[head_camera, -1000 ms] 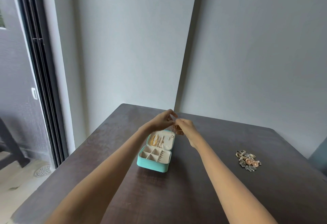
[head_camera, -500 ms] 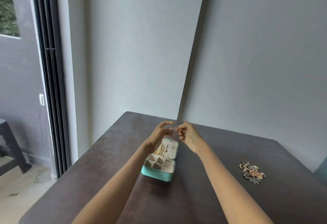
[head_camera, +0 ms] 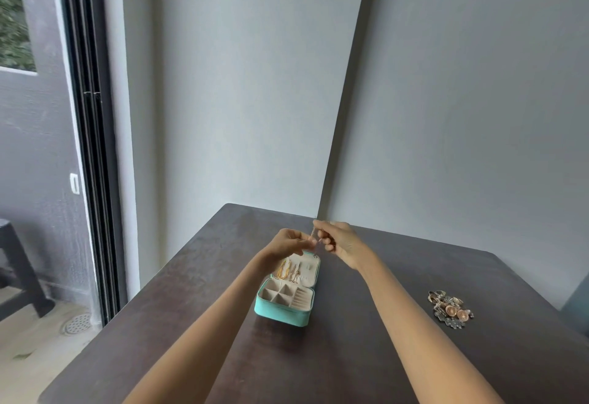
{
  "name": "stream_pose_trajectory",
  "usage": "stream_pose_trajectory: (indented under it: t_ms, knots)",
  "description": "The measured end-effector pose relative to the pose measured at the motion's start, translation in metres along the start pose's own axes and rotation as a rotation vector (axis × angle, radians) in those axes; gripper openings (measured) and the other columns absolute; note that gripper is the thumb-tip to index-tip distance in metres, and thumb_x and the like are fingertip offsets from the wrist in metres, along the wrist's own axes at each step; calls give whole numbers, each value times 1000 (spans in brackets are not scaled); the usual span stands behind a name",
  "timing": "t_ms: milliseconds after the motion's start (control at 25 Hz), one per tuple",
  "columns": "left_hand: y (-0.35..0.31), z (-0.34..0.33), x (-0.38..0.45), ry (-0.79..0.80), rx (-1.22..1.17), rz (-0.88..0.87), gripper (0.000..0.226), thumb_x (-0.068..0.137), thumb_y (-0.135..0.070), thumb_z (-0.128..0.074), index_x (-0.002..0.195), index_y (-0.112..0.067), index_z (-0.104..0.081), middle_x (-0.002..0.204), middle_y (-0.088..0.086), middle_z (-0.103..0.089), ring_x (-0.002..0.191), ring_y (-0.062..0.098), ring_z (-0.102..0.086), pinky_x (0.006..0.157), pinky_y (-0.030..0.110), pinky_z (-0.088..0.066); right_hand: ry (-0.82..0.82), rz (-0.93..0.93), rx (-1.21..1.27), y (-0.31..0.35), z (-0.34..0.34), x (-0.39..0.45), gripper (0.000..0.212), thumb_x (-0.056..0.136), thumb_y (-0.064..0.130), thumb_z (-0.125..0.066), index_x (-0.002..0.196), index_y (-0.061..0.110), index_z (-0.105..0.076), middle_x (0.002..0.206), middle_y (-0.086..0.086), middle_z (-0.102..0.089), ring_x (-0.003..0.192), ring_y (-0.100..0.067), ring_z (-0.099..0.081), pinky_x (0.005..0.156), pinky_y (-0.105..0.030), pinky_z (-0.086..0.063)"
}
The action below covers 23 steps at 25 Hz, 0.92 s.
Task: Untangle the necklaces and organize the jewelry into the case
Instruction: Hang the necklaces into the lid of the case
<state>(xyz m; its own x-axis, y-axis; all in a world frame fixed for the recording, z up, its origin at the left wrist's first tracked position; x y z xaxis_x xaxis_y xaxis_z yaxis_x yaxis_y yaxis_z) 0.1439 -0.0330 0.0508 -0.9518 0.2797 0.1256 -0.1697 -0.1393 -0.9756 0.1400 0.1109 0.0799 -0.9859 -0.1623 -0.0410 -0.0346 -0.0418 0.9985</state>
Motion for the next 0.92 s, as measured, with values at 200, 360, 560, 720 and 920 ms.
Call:
stream_pose_trajectory:
  t_ms: [200,360,560,720,920]
  knots:
    - [-7,15,3,-61,172,-46,16,89,-13,-62,74,-12,-68,49,-13,-60,52,-2,-48,55,14,-35,157,-135,-587,22,5,-8,16,86,30,-65,87,14,-69,65,8,-58,51,-3,-36,44,-13,-26]
    - [-10,18,3,-53,222,-78,18,89,-15,-63,74,-8,-70,49,-12,-59,55,4,-43,54,14,-34,174,-162,-685,30,0,-11,16,87,30,-63,90,15,-67,68,8,-61,53,-2,-38,45,-13,-26]
    - [-2,13,-2,-64,175,-61,28,84,-23,-70,59,-11,-62,59,3,-45,53,6,-33,52,18,-27,129,-46,-364,31,-9,-9,14,89,18,-57,79,11,-64,72,-1,-64,53,-5,-43,49,-18,-27]
    - [5,2,-5,-111,-38,-45,20,84,-17,-70,64,-13,-66,51,-9,-55,48,0,-42,53,16,-33,90,27,-380,36,-17,-10,15,87,13,-53,73,10,-57,71,-2,-60,53,-6,-45,51,-19,-30]
    - [5,0,-2,-141,-242,-6,19,83,-22,-70,66,-16,-65,53,-9,-55,52,3,-43,59,23,-30,55,94,-369,47,-18,-6,16,91,18,-54,78,10,-57,74,-1,-62,58,-7,-42,52,-18,-33]
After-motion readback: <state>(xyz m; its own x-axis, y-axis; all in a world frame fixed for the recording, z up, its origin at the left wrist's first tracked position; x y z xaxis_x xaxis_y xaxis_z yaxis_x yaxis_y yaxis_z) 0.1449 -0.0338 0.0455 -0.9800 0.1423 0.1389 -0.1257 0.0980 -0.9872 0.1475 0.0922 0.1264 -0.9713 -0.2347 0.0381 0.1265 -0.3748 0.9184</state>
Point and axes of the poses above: each hand's wrist, its own x-axis towards the middle knuckle, its own z-axis out of the back of the hand, y = z × x, the point moved 2 cm from there along x, towards the middle knuckle
